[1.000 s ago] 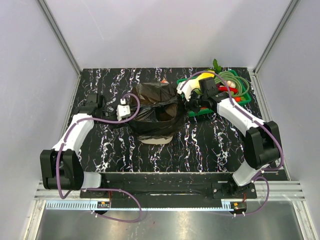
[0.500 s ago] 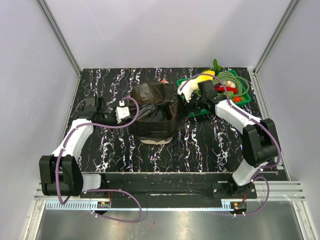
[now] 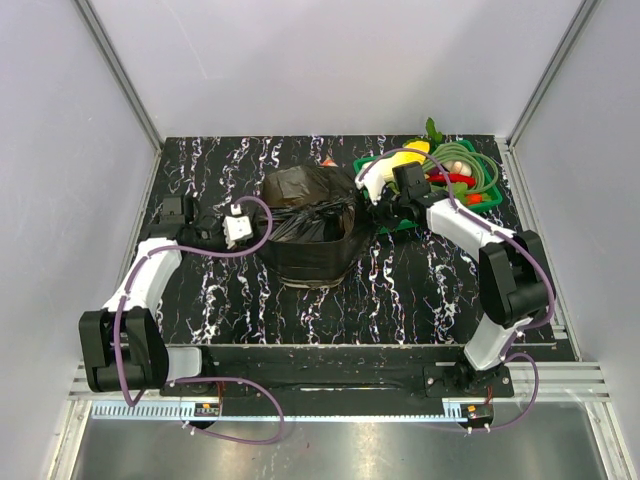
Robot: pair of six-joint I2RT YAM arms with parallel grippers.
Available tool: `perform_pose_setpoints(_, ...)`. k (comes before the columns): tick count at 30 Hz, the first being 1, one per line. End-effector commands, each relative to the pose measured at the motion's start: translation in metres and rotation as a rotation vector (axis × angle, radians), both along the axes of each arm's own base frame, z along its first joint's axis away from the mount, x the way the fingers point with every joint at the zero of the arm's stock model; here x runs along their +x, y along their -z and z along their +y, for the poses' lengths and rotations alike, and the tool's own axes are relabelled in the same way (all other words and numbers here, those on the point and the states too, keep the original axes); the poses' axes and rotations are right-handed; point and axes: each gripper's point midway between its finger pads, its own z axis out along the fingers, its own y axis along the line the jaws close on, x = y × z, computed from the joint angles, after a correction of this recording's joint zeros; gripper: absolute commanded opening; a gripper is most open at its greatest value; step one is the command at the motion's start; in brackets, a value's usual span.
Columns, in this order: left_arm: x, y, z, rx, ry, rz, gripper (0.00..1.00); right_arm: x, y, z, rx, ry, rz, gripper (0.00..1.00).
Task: Put the trash bags into the trash bin
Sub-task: Place the trash bag in the trash bin.
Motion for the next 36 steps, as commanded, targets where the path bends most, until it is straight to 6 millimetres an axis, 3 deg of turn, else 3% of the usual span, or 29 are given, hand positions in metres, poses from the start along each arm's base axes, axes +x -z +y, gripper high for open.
perform_pose_setpoints(1, -0.006, 0.012, 0.001, 0.002, 0.026, 0.003, 0.0, 0.014, 0.001, -0.018, -0.014, 0.082, -0.002, 0.0)
perform_pose_setpoints(11, -0.008, 0.025, 0.002, -0.001, 0.01, 0.005, 0.0, 0.008, 0.01, -0.029, -0.024, 0.12, 0.041, 0.0)
perform_pose_setpoints(16, -0.012, 0.006, -0.007, -0.081, 0.004, 0.006, 0.01, 0.003, -0.002, -0.02, 0.025, 0.087, 0.038, 0.0)
perform_pose_setpoints(21, -0.016, -0.029, -0.015, -0.206, 0.0, -0.012, 0.42, -0.004, -0.026, -0.008, 0.096, 0.047, 0.036, 0.03)
perform_pose_setpoints(25, -0.018, -0.04, -0.022, -0.273, 0.03, -0.001, 0.94, -0.01, -0.039, -0.001, 0.138, 0.028, 0.054, 0.27)
perform_pose_setpoints(26, -0.018, -0.039, -0.024, -0.287, 0.038, 0.008, 0.99, -0.012, -0.043, 0.001, 0.147, 0.023, 0.057, 0.32)
perform_pose_setpoints(30, -0.019, -0.046, -0.032, -0.351, 0.092, 0.02, 0.99, -0.02, -0.054, 0.004, 0.171, 0.003, 0.074, 0.53)
perform_pose_setpoints(36, -0.018, -0.063, -0.043, -0.465, 0.159, 0.035, 0.99, -0.023, -0.064, 0.003, 0.17, 0.001, 0.063, 0.57)
